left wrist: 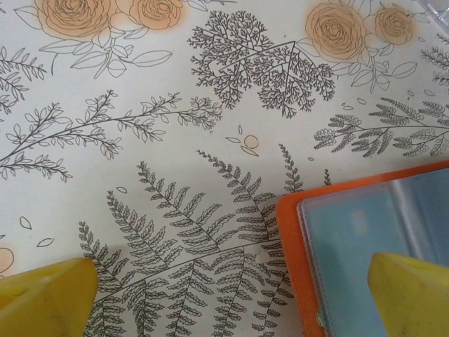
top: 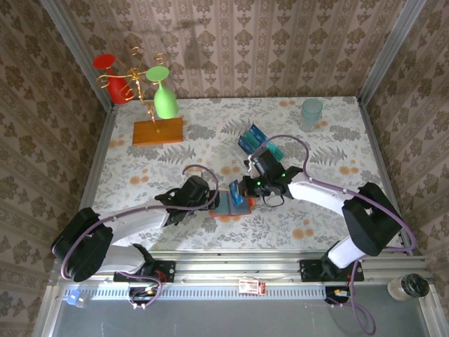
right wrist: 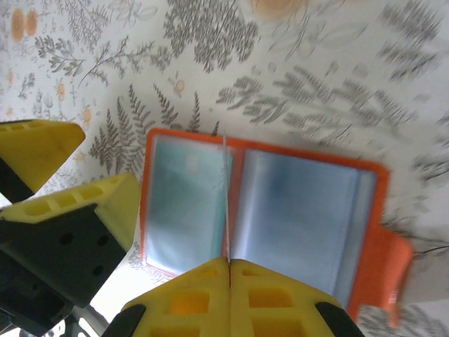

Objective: Put the credit cards into the card holder

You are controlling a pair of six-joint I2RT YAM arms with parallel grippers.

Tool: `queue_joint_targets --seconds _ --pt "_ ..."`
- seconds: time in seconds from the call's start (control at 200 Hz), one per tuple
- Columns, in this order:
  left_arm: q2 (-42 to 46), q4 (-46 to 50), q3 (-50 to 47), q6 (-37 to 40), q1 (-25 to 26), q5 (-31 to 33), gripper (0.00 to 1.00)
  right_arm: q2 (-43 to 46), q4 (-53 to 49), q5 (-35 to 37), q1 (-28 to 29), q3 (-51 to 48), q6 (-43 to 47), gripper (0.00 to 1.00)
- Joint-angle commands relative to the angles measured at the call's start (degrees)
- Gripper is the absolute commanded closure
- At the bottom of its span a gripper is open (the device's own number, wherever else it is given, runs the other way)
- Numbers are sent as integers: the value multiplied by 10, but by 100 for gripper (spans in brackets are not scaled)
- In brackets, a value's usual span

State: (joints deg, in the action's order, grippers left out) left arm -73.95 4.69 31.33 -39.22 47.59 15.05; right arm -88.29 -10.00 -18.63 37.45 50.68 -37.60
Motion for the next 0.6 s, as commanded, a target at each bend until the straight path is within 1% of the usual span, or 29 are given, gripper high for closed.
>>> queue_joint_targets --seconds 0.0,0.195,0.595 --pt "15 22 -4 -6 -3 13 0 -7 98 -35 13 -16 -68 100" --pt "18 31 -4 -6 -4 12 0 -33 128 -36 23 -29 -84 100" --pt "5 28 -13 -8 6 7 0 -65 148 -39 24 -33 -93 100"
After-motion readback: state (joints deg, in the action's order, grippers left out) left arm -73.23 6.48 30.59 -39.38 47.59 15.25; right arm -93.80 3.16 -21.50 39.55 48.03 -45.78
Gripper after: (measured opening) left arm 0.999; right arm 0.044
